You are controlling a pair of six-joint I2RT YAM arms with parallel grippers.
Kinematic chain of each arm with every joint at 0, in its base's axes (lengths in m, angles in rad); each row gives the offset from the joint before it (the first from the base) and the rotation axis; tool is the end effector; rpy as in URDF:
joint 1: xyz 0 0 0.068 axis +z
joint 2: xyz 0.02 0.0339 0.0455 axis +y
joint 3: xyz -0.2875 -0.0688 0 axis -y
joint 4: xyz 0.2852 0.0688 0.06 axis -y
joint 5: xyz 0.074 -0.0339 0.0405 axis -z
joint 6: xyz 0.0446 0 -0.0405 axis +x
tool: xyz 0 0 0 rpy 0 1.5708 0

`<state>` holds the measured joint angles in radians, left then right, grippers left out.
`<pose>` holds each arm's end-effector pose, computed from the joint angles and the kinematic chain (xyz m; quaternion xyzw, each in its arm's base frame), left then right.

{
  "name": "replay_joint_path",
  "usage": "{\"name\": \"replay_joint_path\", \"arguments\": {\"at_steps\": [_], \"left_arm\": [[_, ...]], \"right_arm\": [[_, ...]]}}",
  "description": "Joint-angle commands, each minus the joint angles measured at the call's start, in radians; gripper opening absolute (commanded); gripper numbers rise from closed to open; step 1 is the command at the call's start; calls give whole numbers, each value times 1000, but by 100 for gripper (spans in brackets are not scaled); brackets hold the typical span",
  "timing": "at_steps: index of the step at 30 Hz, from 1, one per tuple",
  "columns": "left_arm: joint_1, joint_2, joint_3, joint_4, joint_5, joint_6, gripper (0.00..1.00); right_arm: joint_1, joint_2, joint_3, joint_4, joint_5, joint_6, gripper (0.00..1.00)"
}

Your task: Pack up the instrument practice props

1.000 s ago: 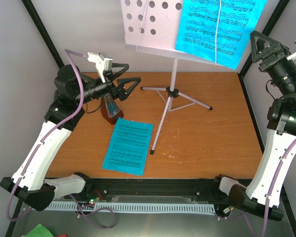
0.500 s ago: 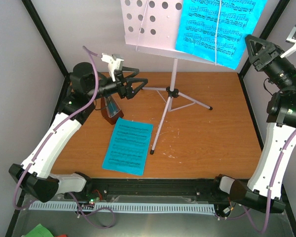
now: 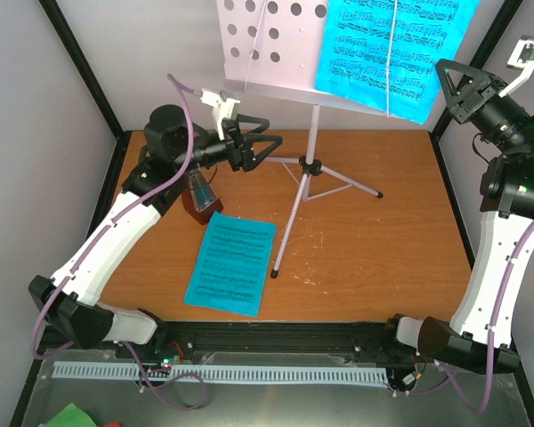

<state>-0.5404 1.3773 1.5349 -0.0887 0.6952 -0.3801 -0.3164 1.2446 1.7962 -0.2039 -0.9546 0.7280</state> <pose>0.2811 -0.2020 0.5071 0.2996 0.6195 -0.5135 0.5126 0.2329 -0.0379 0.6204 -0.0716 0.6296 0.4068 0.6580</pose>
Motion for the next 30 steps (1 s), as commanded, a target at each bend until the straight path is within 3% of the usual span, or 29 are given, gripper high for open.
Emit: {"name": "replay_joint_path", "arguments": {"at_steps": [1,10,15,30], "left_arm": [[-74,66,174,82,-25,-4,74],[-216,316,541,85,-54,-7,69],[-244,474,759,83,-39,-64,66],[-276,658,897,286,-46,-217,59]], "right_arm": [[14,-6,32,-8,-19,-46,9],[18,-13,13,-21,-15,-76,4],[23,-23,-7,-10,-28,-80,6],[54,-13,-28,28,-27,-66,12]]}}
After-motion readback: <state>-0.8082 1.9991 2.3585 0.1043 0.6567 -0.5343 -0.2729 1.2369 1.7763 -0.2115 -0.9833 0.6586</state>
